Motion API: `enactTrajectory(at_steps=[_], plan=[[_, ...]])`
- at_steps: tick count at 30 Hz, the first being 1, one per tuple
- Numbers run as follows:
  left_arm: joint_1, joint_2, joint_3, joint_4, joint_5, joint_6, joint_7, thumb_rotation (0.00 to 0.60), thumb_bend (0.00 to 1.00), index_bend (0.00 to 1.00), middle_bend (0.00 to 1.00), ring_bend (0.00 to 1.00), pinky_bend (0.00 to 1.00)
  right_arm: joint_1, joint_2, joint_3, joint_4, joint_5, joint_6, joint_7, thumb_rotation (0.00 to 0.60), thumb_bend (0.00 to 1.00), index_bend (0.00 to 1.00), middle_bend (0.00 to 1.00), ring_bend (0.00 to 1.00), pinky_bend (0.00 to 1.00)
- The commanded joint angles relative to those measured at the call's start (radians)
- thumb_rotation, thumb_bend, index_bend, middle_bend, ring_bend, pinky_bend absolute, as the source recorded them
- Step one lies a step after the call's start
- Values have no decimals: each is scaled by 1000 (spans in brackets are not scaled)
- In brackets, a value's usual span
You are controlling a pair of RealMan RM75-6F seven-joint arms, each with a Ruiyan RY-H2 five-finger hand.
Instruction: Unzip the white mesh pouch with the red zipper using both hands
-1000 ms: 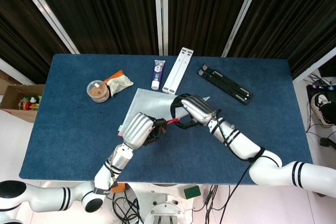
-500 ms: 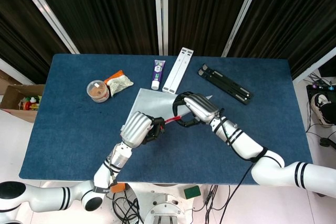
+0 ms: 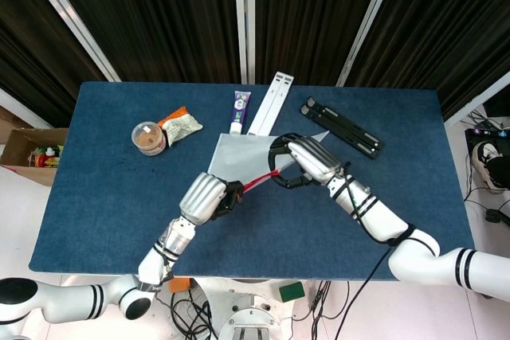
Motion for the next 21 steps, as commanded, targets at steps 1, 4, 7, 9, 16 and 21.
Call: enactTrajectory(at_steps=[1, 4, 7, 9, 16, 21], plan=[[15, 8, 25, 46, -6, -13, 19, 600, 669, 628, 872, 851, 1000, -21, 19, -4, 1, -27, 25, 35, 600, 492, 766, 530, 268, 261], [30, 15, 45, 90, -9, -16, 45, 600, 669, 628, 871, 851, 1000, -37, 32, -14, 8, -49, 41, 66, 600, 491, 767, 530, 268, 261], [48, 25, 62, 123, -19, -22, 54, 600, 669, 627, 872, 851, 1000, -53, 39, -23, 18, -74, 62, 104, 600, 492, 769, 531, 268, 261], [60, 34, 70, 142, -28, -25, 58, 600, 669, 627, 872, 851, 1000, -61, 43, -32, 26, -93, 73, 128, 600, 492, 770, 532, 268, 261], [97, 59, 82, 189, -56, -28, 77, 600, 670, 627, 872, 851, 1000, -80, 45, -49, 50, -135, 108, 187, 600, 491, 774, 537, 270, 261], [118, 69, 84, 220, -78, -36, 82, 600, 670, 627, 871, 851, 1000, -83, 39, -61, 66, -147, 115, 210, 600, 492, 778, 539, 271, 261]])
